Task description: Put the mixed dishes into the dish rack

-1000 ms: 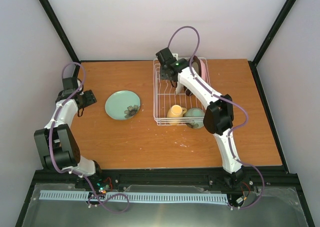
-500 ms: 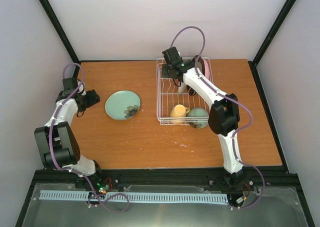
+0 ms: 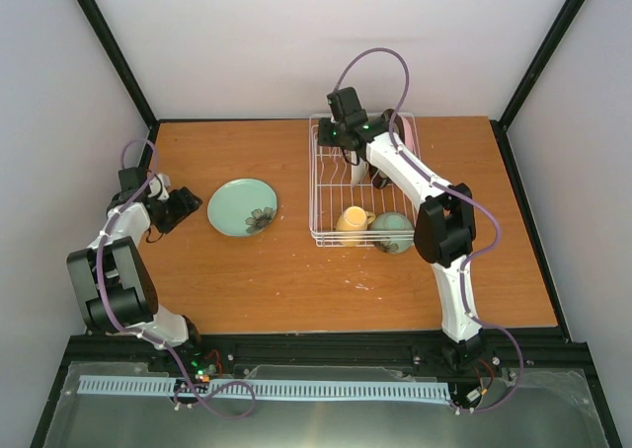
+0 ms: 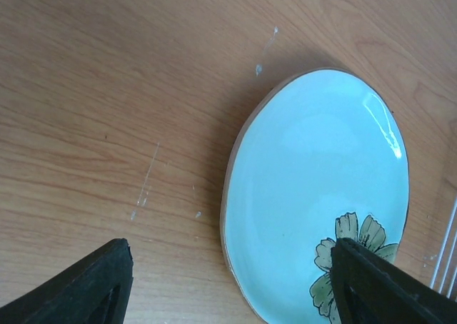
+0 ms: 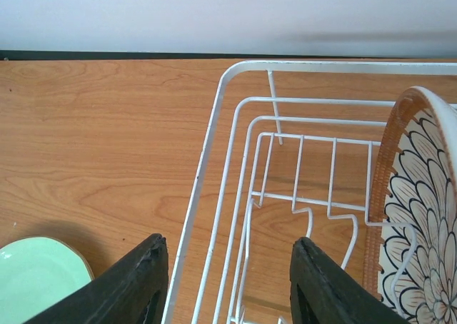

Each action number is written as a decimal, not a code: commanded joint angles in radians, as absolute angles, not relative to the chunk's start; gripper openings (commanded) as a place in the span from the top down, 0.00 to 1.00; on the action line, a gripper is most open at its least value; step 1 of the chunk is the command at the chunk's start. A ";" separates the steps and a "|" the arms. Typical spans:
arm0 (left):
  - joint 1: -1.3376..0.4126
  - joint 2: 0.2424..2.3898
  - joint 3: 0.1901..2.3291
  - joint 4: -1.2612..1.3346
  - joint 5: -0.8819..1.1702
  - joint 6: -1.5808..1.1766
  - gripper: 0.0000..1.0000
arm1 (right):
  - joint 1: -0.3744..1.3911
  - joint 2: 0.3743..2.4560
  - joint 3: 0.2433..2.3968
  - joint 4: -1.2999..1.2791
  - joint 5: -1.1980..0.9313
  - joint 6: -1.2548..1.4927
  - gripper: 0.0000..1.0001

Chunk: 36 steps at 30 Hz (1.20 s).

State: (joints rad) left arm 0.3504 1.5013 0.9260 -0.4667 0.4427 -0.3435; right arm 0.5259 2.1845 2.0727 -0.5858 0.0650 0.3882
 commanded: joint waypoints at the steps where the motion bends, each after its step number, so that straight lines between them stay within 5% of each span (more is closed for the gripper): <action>1: 0.360 1.508 0.920 -0.429 0.507 -0.372 0.24 | 0.518 2.151 2.072 -0.563 0.048 0.357 0.53; 36: 0.360 1.583 0.867 -0.392 0.564 -0.397 0.24 | 0.428 2.268 2.103 -0.888 0.238 0.453 0.51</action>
